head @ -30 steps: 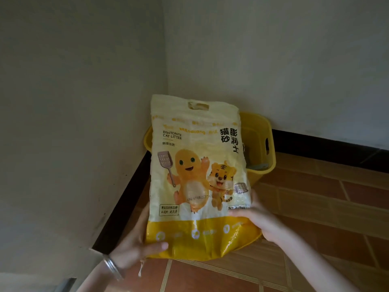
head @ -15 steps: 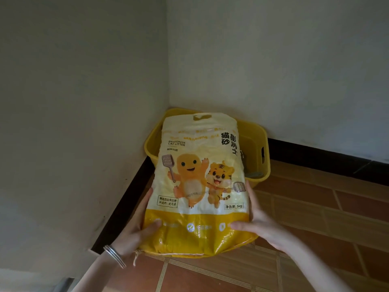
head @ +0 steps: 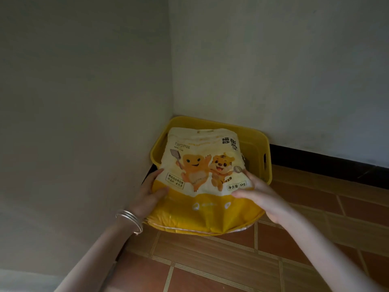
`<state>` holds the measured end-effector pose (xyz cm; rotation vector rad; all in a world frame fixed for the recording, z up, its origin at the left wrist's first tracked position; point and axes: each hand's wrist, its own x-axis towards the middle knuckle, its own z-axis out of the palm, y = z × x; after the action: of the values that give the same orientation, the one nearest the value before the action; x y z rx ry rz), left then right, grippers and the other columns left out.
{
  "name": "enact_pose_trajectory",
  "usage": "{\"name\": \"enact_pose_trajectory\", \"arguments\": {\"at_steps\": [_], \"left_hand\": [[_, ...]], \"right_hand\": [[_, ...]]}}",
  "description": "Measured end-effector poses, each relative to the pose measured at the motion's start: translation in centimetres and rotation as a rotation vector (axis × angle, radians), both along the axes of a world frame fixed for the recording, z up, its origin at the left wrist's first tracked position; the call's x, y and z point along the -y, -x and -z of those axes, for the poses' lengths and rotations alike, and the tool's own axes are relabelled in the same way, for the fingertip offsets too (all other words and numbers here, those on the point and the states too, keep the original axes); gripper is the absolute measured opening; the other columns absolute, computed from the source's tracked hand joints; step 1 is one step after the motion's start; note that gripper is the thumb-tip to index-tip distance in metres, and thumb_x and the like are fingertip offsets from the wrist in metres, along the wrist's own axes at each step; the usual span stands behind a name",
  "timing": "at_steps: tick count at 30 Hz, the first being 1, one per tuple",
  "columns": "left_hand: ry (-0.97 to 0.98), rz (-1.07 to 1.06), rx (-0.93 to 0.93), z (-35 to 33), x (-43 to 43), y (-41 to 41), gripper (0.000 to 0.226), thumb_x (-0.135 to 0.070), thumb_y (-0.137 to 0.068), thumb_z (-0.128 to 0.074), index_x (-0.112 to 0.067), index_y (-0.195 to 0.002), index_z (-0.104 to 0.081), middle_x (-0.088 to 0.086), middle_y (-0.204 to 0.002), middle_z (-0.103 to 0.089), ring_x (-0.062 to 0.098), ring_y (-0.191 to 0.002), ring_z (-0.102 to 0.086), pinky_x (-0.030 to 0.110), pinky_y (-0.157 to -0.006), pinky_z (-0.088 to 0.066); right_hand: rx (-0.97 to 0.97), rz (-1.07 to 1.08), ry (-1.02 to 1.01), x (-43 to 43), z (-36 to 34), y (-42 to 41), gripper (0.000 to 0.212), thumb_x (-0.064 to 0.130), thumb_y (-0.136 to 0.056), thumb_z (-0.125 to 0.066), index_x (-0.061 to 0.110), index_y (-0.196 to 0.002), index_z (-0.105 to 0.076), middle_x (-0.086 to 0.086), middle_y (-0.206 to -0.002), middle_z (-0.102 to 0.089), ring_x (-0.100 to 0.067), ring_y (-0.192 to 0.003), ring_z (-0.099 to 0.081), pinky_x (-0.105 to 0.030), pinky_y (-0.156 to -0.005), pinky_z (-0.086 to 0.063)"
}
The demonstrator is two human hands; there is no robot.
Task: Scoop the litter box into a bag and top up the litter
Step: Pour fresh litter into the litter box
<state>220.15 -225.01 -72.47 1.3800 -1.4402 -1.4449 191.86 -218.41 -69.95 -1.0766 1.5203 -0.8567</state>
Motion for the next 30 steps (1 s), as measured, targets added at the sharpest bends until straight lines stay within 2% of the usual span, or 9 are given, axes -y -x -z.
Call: {"name": "enact_pose_trajectory", "arguments": {"at_steps": [4, 9, 14, 18, 21, 25, 30], "left_hand": [[-0.057, 0.028, 0.037, -2.4, 1.6, 0.2, 0.05, -0.013, -0.088, -0.058, -0.028, -0.133, -0.042, -0.013, -0.101, -0.053, 0.008, -0.091, -0.052, 0.029, -0.08, -0.044], [-0.13, 0.042, 0.12, -2.3, 1.2, -0.2, 0.052, -0.019, -0.087, -0.061, -0.03, -0.134, -0.041, 0.001, -0.119, -0.051, 0.023, -0.107, -0.051, 0.043, -0.098, -0.041], [-0.171, 0.065, 0.133, -2.3, 0.8, 0.3, 0.049, -0.019, -0.089, -0.058, -0.029, -0.134, -0.04, -0.004, -0.11, -0.052, 0.018, -0.099, -0.052, 0.036, -0.088, -0.042], [-0.194, 0.079, 0.124, -3.1, 1.1, 0.3, 0.045, -0.018, -0.089, -0.058, -0.03, -0.13, -0.042, 0.001, -0.113, -0.055, 0.025, -0.105, -0.055, 0.046, -0.096, -0.044], [-0.187, 0.077, 0.114, -3.8, 1.3, 0.6, 0.045, -0.015, -0.089, -0.057, -0.03, -0.13, -0.043, 0.002, -0.113, -0.056, 0.023, -0.101, -0.055, 0.045, -0.095, -0.045], [-0.186, 0.09, 0.138, -4.7, 1.0, 0.9, 0.047, -0.014, -0.09, -0.056, -0.028, -0.133, -0.042, 0.004, -0.116, -0.055, 0.026, -0.105, -0.054, 0.045, -0.095, -0.044], [-0.19, 0.089, 0.144, -5.7, 1.0, 0.9, 0.044, -0.012, -0.09, -0.056, -0.025, -0.131, -0.046, 0.009, -0.123, -0.055, 0.029, -0.112, -0.053, 0.05, -0.101, -0.041]], "right_hand": [[-0.005, 0.01, -0.04, 1.6, -2.0, -0.1, 0.049, 0.008, -0.073, -0.073, 0.031, -0.114, -0.056, 0.006, -0.106, -0.069, -0.013, -0.102, -0.062, -0.032, -0.093, -0.045], [-0.01, 0.021, -0.102, 1.5, -2.0, 0.0, 0.053, 0.012, -0.071, -0.075, 0.029, -0.118, -0.056, 0.005, -0.105, -0.069, -0.014, -0.101, -0.062, -0.038, -0.099, -0.044], [-0.012, 0.032, -0.095, 1.0, -1.6, -0.2, 0.048, 0.012, -0.073, -0.073, 0.027, -0.116, -0.058, 0.003, -0.105, -0.069, -0.015, -0.101, -0.062, -0.038, -0.097, -0.045], [0.014, 0.043, -0.09, 0.6, -2.1, 0.1, 0.042, 0.011, -0.075, -0.072, 0.03, -0.11, -0.062, 0.008, -0.098, -0.072, -0.011, -0.097, -0.064, -0.031, -0.088, -0.048], [0.03, 0.046, -0.076, 0.6, -2.6, 0.2, 0.037, 0.009, -0.076, -0.069, 0.032, -0.105, -0.064, 0.009, -0.093, -0.073, -0.009, -0.092, -0.065, -0.026, -0.078, -0.048], [0.028, 0.039, -0.072, 0.3, -3.1, 0.3, 0.038, 0.009, -0.077, -0.068, 0.032, -0.106, -0.063, 0.007, -0.095, -0.072, -0.011, -0.094, -0.065, -0.027, -0.08, -0.049], [0.045, 0.039, -0.089, -0.1, -3.9, 0.5, 0.027, 0.009, -0.077, -0.066, 0.031, -0.091, -0.069, 0.006, -0.091, -0.074, -0.014, -0.092, -0.066, -0.032, -0.082, -0.05]]}}
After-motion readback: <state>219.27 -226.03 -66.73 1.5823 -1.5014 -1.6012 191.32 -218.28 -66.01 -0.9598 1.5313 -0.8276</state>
